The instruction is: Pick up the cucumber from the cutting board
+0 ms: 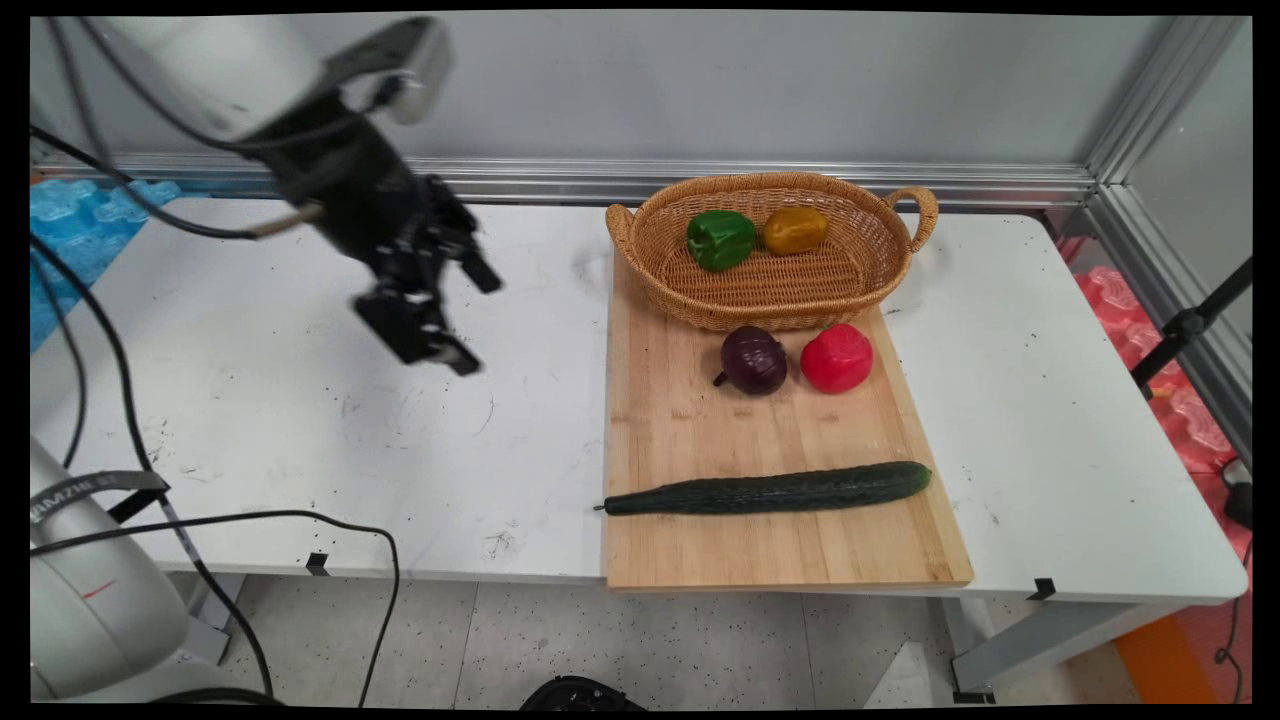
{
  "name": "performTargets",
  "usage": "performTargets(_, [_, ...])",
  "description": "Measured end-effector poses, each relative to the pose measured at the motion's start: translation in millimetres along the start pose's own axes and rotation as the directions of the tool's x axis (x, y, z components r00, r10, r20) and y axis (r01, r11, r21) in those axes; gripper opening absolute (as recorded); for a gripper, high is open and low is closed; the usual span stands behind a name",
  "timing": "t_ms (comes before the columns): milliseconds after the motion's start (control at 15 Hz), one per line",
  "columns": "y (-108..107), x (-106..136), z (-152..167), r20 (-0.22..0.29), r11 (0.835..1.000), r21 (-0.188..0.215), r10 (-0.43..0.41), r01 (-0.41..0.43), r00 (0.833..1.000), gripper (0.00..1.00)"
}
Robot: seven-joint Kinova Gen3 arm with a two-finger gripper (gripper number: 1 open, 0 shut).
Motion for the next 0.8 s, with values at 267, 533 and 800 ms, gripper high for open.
performTargets(267, [8.1,44.1,43.7,-0.032,1.0,0.005,-0.011,0.012,0.999,1.0])
performTargets(533, [13.0,80.0,90.1,-0.039,1.0,0.019,-0.01,0.011,0.999,1.0])
performTargets(800, [16.1,106.1,131.1,-0.028,0.999,0.036,-0.019,0.02,0.999,1.0])
